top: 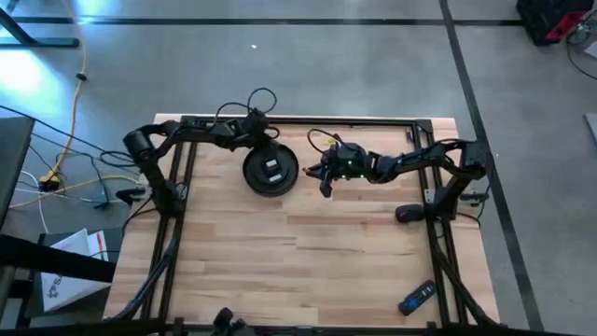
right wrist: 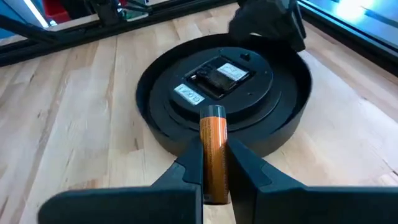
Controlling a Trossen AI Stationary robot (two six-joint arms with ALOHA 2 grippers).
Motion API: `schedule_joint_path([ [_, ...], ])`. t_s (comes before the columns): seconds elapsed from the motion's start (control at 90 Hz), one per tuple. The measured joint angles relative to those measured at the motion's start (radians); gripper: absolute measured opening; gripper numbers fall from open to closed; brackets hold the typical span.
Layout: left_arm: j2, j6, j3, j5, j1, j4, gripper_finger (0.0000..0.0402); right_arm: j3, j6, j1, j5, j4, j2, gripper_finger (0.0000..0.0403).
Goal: Insert battery
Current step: Insert the yellow battery into the white-black wall clock
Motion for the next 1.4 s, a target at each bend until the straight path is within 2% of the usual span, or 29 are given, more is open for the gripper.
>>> schedule_joint_path([
  [0.144,-0.012,0.006,-0.003,0.155,-0.027,-0.015,0.0083,0.000,0.000,0.000,0.000,-0.003,0.000,0.0012],
  [0.389,-0.043,0.051,-0.005,0.246,-0.096,-0.021,0.0061,0.000,-0.006,0.014,-0.009,0.023,0.000,0.0012],
  [0.522,-0.111,0.068,-0.005,0.231,-0.128,-0.018,0.0055,0.013,-0.031,0.042,-0.044,0.072,0.000,0.0012],
  [0.644,-0.230,0.067,-0.023,0.199,-0.147,-0.022,0.0053,0.080,-0.063,0.062,-0.055,0.061,0.022,0.0012],
  [0.811,-0.401,0.035,-0.088,0.059,-0.193,-0.128,0.0053,0.197,-0.060,0.080,-0.143,0.051,0.152,0.0012],
  [1.022,-0.566,-0.005,-0.248,0.002,-0.349,-0.141,0.0053,0.319,-0.060,0.119,-0.221,0.048,0.298,0.0012],
  [1.178,-0.605,-0.028,-0.348,-0.017,-0.484,-0.086,0.0053,0.352,-0.085,0.134,-0.226,0.032,0.319,0.0012],
  [1.4,-0.585,-0.069,-0.430,-0.079,-0.612,0.056,0.0053,0.319,-0.131,0.122,-0.184,0.031,0.321,0.0012],
])
